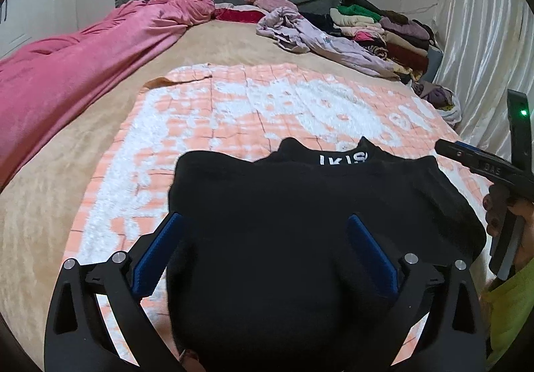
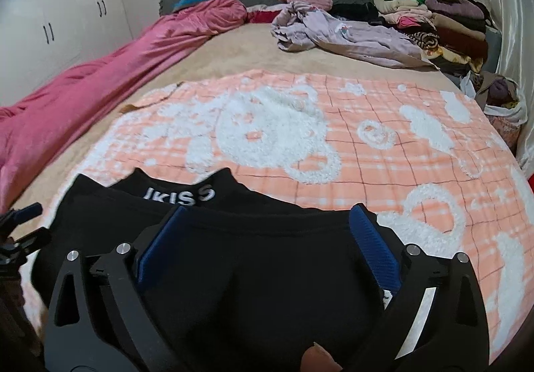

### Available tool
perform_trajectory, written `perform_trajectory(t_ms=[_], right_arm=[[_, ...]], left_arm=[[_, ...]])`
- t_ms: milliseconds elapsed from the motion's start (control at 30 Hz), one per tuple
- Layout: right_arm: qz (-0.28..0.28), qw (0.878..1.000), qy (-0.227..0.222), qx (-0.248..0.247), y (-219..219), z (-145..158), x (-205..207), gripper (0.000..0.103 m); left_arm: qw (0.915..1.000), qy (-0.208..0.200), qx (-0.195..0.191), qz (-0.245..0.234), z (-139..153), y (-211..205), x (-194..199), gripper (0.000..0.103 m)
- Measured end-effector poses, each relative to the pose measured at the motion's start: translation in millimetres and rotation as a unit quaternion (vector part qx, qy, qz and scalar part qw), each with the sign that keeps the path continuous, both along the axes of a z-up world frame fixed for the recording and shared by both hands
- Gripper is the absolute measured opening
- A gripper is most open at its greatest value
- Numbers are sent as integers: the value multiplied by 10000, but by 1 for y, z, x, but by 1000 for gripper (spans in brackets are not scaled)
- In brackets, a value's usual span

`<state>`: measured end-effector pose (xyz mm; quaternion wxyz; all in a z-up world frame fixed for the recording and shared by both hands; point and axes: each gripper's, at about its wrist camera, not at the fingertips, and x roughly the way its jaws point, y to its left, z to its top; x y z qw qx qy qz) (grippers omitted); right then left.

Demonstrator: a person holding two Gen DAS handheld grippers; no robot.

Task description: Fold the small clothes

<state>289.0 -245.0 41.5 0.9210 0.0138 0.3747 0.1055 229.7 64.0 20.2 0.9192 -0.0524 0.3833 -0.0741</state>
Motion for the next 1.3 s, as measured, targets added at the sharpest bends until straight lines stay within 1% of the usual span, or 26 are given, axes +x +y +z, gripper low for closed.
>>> perform_trajectory(t_ms=[100, 133, 400, 633, 833, 1133, 1300], right_arm=[[16, 10000, -83, 44, 2, 8, -7, 92], [28, 9999, -122, 53, 3, 10, -9, 94], [211, 9994, -251, 127, 17, 22, -26, 94], [473, 9981, -352, 187, 35, 31, -45, 94], [844, 9953, -461, 133, 61, 39, -65, 94], [1282, 9906, -462, 69, 93, 37, -94, 94], [1562, 9867, -447, -93, 115, 32, -110, 94]], left_arm=[[10000, -14, 3, 17, 3, 4, -1, 98], [10000, -22, 28, 34, 3, 5, -2, 98], [10000, -65, 53, 25, 8, 9, -9, 98], [9997, -186, 140, 74, 18, 13, -16, 98], [9995, -236, 168, 142, 25, 21, -20, 98], [9994, -252, 64, 248, 32, 35, -23, 98], [9992, -220, 38, 330, 32, 42, -21, 98]])
